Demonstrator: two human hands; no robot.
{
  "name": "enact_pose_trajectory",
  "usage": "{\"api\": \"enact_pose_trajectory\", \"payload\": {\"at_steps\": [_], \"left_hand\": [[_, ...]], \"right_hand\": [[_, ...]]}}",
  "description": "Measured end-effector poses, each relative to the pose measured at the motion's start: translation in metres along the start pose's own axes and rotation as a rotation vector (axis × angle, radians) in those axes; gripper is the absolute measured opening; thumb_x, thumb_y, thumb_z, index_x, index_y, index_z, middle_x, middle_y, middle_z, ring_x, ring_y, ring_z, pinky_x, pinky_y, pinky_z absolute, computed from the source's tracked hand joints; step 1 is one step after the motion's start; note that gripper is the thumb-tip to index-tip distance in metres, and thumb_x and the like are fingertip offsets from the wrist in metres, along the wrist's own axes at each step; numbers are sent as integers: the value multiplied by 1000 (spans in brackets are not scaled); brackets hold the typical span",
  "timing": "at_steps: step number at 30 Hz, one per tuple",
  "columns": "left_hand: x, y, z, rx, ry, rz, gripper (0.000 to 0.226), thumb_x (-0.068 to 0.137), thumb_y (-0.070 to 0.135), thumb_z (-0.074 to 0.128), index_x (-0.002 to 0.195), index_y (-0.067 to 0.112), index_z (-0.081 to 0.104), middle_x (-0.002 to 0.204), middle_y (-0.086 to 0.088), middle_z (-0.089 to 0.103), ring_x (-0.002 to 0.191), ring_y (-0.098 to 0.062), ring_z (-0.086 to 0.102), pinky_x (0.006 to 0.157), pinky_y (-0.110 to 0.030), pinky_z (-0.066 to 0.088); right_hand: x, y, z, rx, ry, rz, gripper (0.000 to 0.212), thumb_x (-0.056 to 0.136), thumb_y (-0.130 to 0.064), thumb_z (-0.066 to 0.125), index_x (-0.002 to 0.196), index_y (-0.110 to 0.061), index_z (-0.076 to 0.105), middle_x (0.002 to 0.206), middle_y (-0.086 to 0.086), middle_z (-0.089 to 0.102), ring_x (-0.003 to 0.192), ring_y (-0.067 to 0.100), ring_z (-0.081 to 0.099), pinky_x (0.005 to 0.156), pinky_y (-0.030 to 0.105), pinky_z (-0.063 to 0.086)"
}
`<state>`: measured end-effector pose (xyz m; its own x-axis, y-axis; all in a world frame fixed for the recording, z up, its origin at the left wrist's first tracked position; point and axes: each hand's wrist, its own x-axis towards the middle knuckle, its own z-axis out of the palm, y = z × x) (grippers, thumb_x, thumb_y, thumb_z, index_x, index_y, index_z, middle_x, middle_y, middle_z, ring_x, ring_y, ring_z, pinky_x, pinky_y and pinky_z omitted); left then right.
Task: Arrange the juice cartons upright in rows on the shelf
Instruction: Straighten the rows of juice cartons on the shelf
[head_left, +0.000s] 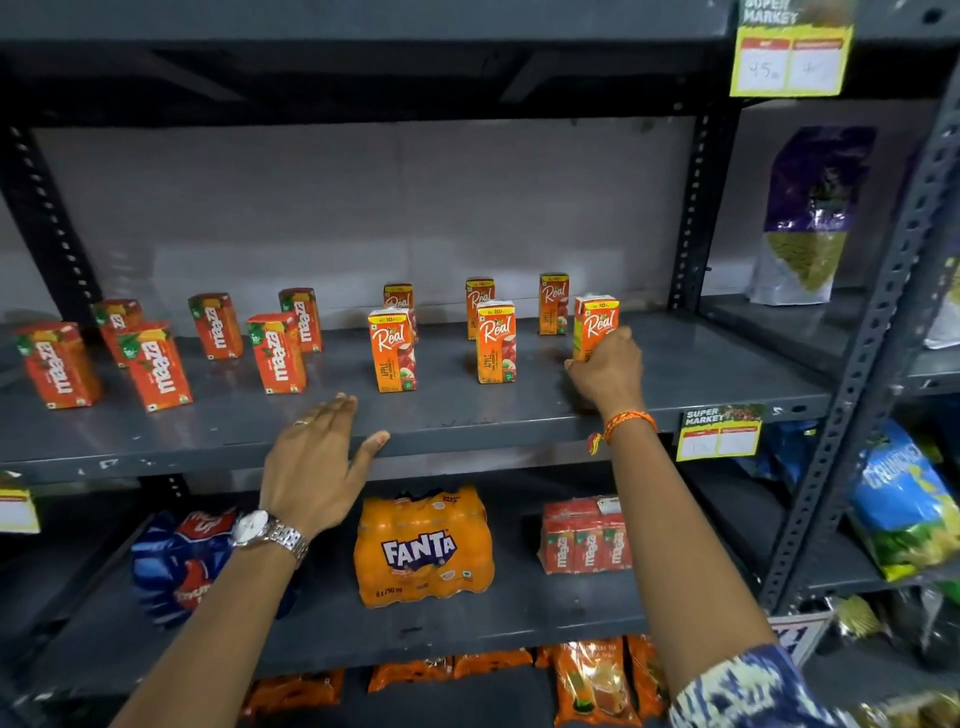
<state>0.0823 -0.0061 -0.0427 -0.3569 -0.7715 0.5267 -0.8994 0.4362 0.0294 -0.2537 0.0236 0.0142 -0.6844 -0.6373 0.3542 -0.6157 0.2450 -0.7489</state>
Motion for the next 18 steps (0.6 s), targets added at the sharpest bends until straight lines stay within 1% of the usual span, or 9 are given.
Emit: {"api": "enact_pose_trajectory", "payload": {"at_steps": [3,6,7,9,11,13,15,17,18], "left_hand": [[1,-1,2,18,9,7,84,92,66,17,143,6,46,146,-14,49,133,-31,49,108,-42,39],[0,0,-2,3,-13,-4,83,91,65,19,145,7,43,149,-13,47,135,-30,47,110,-41,36],[0,-1,-4,-7,-25,7,80,93,64,22,146,8,42,150,-11,45,136,-28,45,112,-40,34],[-2,-9,-9,-101,-37,35,71,94,60,35,146,12,44,151,-7,45,137,-25,43,112,-36,32],[-3,-26,-19,-317,-18,-14,58,93,55,49,138,19,55,142,0,55,131,-18,50,107,-31,36],[-5,-55,-32,-534,97,-138,40,91,46,59,124,24,67,119,3,70,111,-13,64,95,-26,46],[-4,-88,-43,-640,258,-288,24,89,29,65,111,20,72,98,3,74,91,-13,69,86,-29,53],[4,-123,-48,-631,377,-448,20,86,12,66,106,11,69,94,-2,72,83,-15,67,81,-28,52],[11,-141,-47,-616,381,-516,22,85,8,65,106,7,66,97,-7,71,83,-18,66,81,-29,51]], "right_hand": [[1,3,2,26,-4,-1,67,77,-18,80,129,0,42,131,21,55,124,37,54,99,41,46],[1,2,1,22,-12,9,68,78,-18,80,131,1,41,133,22,54,125,38,52,102,43,45],[1,1,0,13,-16,12,70,78,-20,80,131,3,41,133,23,54,126,39,51,103,44,44],[-2,-3,-2,-45,-6,20,83,76,-26,81,136,9,35,137,27,47,130,42,45,108,46,38],[-11,-12,-4,-88,92,39,102,76,-29,80,148,7,18,149,29,32,139,45,31,114,49,28],[-31,-33,5,-72,266,-56,106,77,-23,77,153,1,7,158,28,16,146,46,16,119,56,18],[-60,-64,26,-65,377,-225,104,78,-18,73,154,-5,2,162,27,4,149,45,5,120,58,8],[-94,-102,57,-51,366,-413,103,80,-16,68,155,-5,-2,163,27,-3,151,44,-1,121,54,1],[-111,-122,74,-40,316,-507,101,81,-15,66,155,-3,-1,163,26,-2,151,42,-2,122,52,1]]}}
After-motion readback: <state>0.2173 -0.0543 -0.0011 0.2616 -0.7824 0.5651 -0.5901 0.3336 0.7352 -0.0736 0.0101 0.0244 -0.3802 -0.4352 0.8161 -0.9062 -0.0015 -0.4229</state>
